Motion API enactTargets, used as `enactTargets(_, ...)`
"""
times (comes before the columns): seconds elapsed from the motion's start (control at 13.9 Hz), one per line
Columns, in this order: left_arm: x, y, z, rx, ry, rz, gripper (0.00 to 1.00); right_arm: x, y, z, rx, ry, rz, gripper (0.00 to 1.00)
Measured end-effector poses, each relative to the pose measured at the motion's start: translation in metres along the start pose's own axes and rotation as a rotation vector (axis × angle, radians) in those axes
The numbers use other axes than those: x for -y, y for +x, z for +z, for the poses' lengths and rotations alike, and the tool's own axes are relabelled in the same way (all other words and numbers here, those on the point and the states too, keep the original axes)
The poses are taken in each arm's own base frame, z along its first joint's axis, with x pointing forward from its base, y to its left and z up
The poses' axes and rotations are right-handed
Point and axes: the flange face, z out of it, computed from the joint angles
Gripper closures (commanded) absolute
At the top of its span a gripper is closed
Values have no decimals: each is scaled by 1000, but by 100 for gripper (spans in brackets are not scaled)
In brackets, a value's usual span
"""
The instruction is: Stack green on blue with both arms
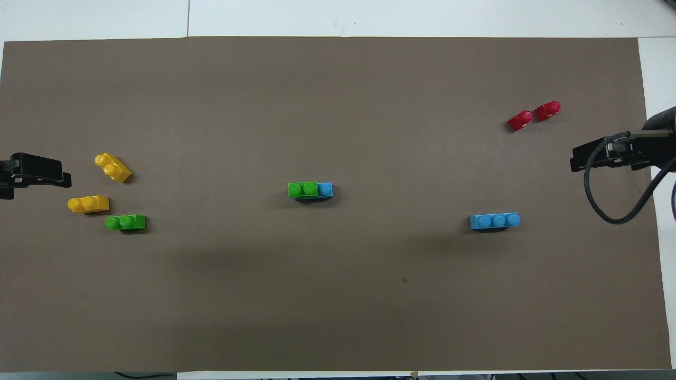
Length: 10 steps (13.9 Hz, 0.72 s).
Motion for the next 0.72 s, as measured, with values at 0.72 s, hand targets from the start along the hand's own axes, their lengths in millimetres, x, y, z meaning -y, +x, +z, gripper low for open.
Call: enactTargets(0.72, 1, 0, -3, -8, 27, 48, 0, -27, -6, -1, 0, 2, 6, 0)
